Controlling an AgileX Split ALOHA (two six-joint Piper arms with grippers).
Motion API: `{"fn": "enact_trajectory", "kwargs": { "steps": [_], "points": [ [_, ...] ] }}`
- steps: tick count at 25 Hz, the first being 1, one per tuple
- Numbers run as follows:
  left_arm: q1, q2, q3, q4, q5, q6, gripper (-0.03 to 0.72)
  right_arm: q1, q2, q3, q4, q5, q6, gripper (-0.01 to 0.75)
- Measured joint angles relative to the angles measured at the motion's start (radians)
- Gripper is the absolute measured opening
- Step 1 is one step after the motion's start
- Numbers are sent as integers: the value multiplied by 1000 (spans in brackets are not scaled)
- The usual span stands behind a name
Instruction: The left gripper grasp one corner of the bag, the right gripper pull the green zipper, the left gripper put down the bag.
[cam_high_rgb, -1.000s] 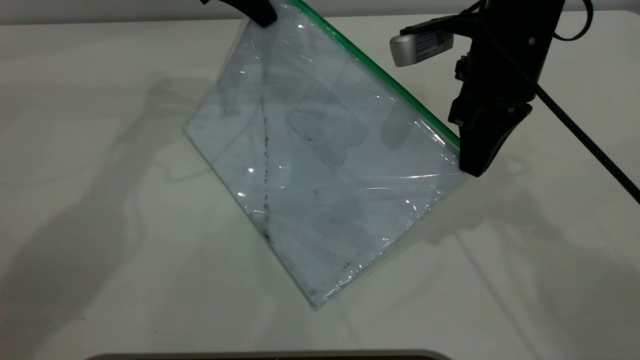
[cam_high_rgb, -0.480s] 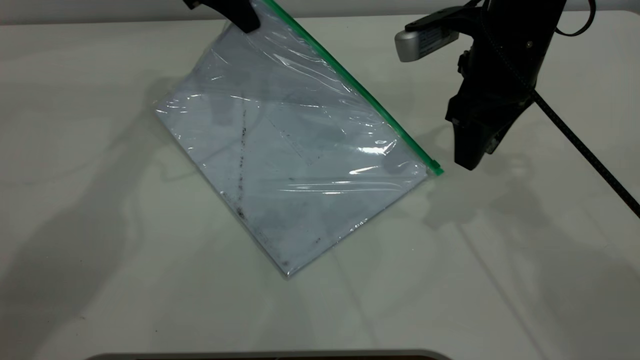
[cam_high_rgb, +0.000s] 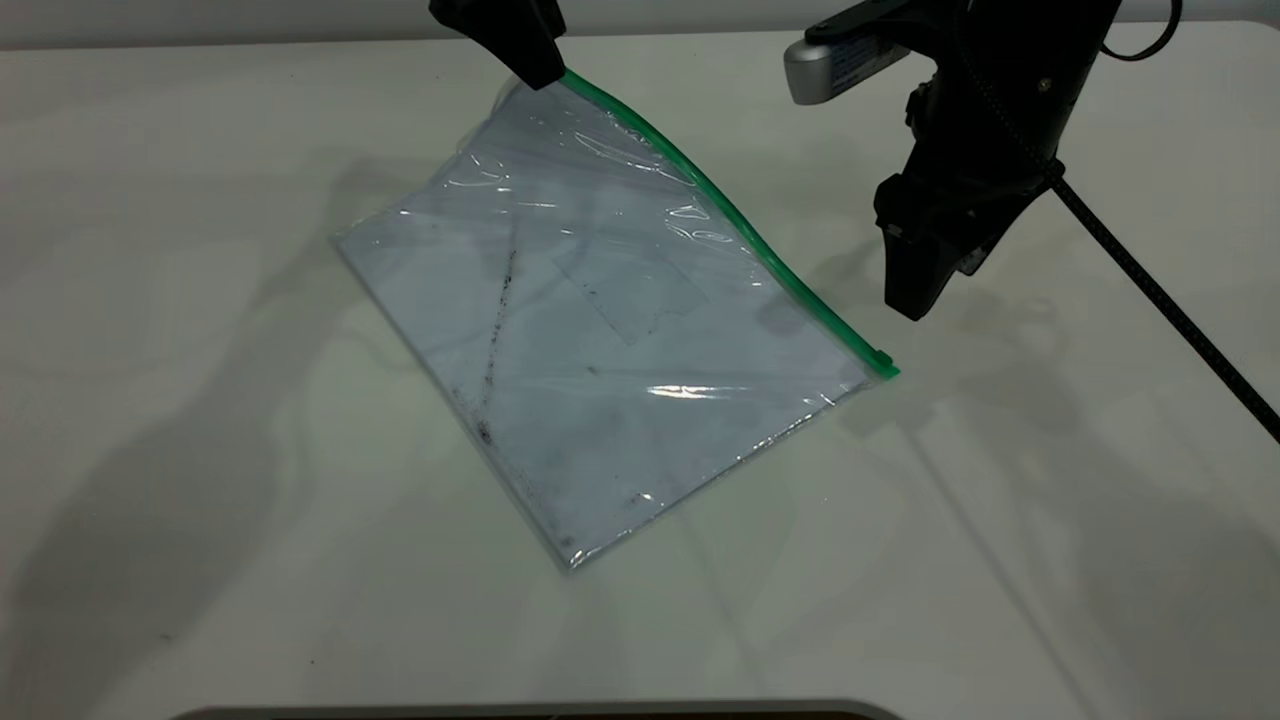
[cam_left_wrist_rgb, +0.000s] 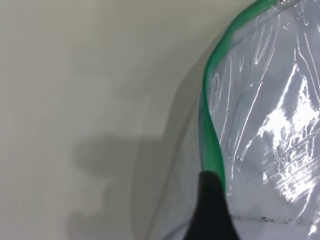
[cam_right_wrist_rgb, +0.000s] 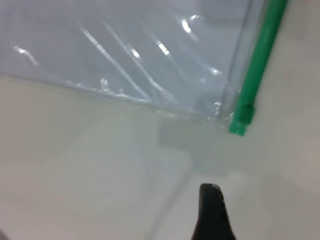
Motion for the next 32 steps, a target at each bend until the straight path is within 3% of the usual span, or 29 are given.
{"fn": "enact_trajectory", "kwargs": {
  "steps": [7, 18, 28, 32],
  "points": [
    [-37, -16, -97, 217, -37, -339, 652, 0, -52, -35, -44, -38, 33, 580],
    [-54, -59, -471, 447, 10, -963, 581, 0, -365, -164, -94, 13, 145, 580],
    [-54, -299, -489, 496, 10, -1082, 576, 0, -850, -172, -193, 210, 321, 580],
    [-54, -411, -423, 497, 10, -1107, 574, 0, -1004, -175, -196, 335, 366, 580]
  ]
}}
